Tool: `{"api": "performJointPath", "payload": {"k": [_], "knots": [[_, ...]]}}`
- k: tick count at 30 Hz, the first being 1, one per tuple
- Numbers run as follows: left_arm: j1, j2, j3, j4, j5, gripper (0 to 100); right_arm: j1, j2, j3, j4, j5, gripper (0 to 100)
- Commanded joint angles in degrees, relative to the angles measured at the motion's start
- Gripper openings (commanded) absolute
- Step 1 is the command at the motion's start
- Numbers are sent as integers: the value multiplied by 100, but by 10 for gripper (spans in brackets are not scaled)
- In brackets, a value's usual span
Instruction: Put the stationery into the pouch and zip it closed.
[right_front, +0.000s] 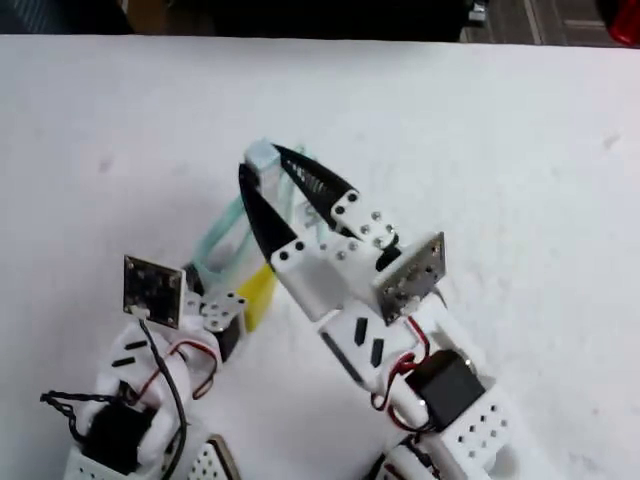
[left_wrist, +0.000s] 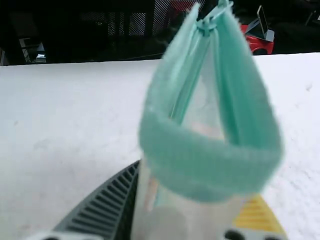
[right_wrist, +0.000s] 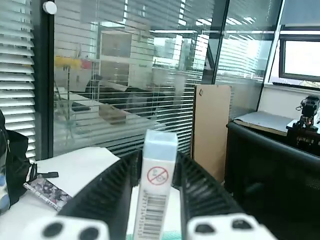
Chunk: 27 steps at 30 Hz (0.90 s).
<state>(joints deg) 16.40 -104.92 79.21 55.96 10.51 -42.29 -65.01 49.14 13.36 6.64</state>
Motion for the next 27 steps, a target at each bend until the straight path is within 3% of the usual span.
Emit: {"api": "performJointPath", "payload": {"k": [1, 9, 17, 27], "knots": [[110, 4, -167, 62, 114, 230, -48, 585, -352, -22, 97, 16], [75, 4, -167, 70, 114, 229, -48, 1402, -1495, 1314, 88, 16], [66, 4, -167, 53, 114, 232, -31, 1262, -1495, 1393, 88, 16], [66, 4, -167, 53, 114, 234, -22, 1262, -1538, 2202, 88, 16]]}}
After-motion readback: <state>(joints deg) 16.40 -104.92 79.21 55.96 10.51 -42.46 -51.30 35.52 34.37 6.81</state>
